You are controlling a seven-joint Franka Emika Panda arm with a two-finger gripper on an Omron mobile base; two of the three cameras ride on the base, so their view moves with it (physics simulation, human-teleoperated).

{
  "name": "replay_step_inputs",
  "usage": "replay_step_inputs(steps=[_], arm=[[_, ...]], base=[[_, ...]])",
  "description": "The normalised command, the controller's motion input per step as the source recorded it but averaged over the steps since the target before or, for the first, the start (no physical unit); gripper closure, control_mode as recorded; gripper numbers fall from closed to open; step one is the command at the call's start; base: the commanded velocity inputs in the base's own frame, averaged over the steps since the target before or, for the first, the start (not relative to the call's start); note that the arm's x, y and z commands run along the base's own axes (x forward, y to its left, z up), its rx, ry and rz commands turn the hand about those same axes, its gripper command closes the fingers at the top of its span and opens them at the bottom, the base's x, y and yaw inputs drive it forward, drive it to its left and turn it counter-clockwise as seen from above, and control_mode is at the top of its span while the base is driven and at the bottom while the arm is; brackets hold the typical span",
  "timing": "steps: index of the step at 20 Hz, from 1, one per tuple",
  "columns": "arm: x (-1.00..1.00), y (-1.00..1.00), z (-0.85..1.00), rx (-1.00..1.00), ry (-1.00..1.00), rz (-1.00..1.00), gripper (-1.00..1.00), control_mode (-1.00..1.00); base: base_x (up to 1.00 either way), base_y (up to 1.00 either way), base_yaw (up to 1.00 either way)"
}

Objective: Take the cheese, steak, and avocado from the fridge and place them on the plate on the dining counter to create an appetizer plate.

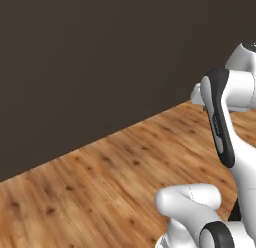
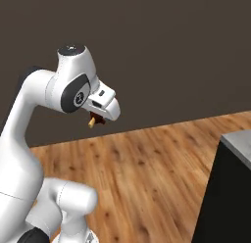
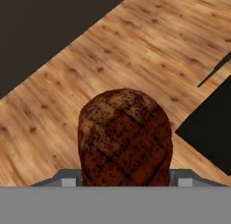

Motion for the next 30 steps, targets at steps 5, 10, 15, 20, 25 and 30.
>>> replay_step_inputs(steps=[5,10,15,20,25,30], arm=[[0.0,0.0,0.0,0.0,0.0,0.0,1.0,1.0],[0.0,0.0,0.0,0.0,0.0,0.0,1.0,1.0],[0.0,0.0,0.0,0.0,0.0,0.0,1.0,1.0],[0.0,0.0,0.0,0.0,0.0,0.0,1.0,1.0],[0.0,0.0,0.0,0.0,0.0,0.0,1.0,1.0],[0.0,0.0,0.0,0.0,0.0,0.0,1.0,1.0]], base=[[1.0,0.22,-0.41],[1.0,0.27,-0.43],[1.0,0.21,-0.44],[1.0,0.1,-0.43],[1.0,0.0,-0.39],[1.0,0.0,-0.38]])
